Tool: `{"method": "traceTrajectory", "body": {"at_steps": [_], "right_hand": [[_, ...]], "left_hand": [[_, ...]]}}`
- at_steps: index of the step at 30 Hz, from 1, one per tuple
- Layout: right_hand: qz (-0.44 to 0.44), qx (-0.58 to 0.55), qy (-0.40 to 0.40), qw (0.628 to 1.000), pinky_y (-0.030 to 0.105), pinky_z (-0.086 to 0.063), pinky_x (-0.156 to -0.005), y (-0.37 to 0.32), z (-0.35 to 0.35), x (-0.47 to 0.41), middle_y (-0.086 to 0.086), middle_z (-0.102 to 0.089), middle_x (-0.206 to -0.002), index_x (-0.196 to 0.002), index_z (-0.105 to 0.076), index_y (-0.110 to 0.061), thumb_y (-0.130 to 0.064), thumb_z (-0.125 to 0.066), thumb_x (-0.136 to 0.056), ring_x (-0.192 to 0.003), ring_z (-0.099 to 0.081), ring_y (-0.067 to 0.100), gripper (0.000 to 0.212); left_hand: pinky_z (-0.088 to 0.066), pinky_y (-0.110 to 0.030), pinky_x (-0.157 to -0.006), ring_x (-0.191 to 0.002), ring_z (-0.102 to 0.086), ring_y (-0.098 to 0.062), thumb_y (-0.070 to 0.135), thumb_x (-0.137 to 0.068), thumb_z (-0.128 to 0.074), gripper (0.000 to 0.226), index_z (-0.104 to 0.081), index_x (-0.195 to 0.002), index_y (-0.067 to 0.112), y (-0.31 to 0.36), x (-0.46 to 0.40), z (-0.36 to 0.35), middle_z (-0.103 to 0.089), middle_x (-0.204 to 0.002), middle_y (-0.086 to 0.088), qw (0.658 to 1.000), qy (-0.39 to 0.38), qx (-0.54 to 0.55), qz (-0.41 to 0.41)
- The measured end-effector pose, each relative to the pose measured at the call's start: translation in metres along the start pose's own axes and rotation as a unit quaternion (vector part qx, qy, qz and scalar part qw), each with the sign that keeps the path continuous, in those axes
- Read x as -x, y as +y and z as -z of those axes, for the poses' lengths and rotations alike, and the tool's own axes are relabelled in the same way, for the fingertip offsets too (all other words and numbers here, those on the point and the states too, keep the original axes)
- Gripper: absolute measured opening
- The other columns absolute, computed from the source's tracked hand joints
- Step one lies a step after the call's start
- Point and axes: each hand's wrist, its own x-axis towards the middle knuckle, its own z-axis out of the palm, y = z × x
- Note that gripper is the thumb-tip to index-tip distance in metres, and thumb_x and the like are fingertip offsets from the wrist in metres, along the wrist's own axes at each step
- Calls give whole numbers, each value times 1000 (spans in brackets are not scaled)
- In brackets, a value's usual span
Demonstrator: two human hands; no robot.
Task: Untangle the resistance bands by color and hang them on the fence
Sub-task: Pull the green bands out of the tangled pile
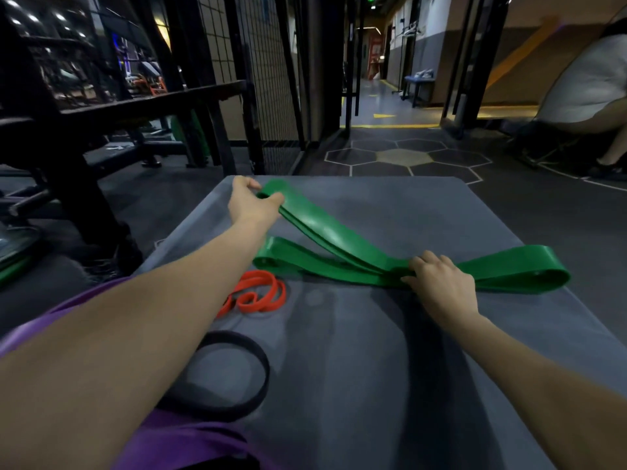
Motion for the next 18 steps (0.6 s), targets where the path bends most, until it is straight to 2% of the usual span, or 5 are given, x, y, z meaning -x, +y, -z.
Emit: {"method": "traceTrajectory", "body": {"at_steps": [2, 5, 9, 14, 18], "right_hand": [[8, 1, 0, 1000, 33, -39, -56, -1, 0, 1, 3, -54, -107, -104, -56, -13, -35, -52, -91, -106, -51, 26, 26], [18, 18, 0, 1000, 31, -35, -53, -1, 1, 3, 4, -54, -107, -106, -57, -13, -33, -51, -92, -106, -50, 26, 25], [25, 27, -2, 999, 31, -34, -53, 2, 3, 2, 6, -54, -104, -103, -60, -10, -28, -54, -91, -104, -51, 28, 22], [60, -26, 2, 998, 41, -47, -75, -12, 8, -11, 10, -58, -103, -105, -63, -8, -28, -64, -85, -104, -52, 32, 28], [101, -126, -107, 981, 36, -34, -101, -53, 11, -36, 11, -45, -132, -133, -43, -9, -40, -59, -87, -125, -37, 29, 58]], "left_hand": [[-58, -38, -78, -70, -64, -19, 10, -83, -65, 38, -37, -108, 13, -2, 3, 1, -52, -121, -14, 991, -19, 102, 82], [-58, -26, -60, -96, -62, -25, -1, -82, -62, 61, -30, -134, 2, -16, 11, 6, -42, -139, -17, 970, -53, 166, 169], [-52, -27, -74, -103, -57, -27, -5, -84, -58, 50, -39, -130, -6, -41, 16, 12, -46, -135, -23, 970, -31, 105, 217], [-48, -13, -41, -91, -53, -23, -7, -84, -57, 40, -46, -123, -8, -45, 18, 11, -50, -132, -21, 974, -37, 83, 207], [-52, -25, -78, -95, -51, -22, -8, -86, -53, 28, -50, -112, -1, -49, 13, 12, -51, -131, -20, 970, -62, 95, 216]]}}
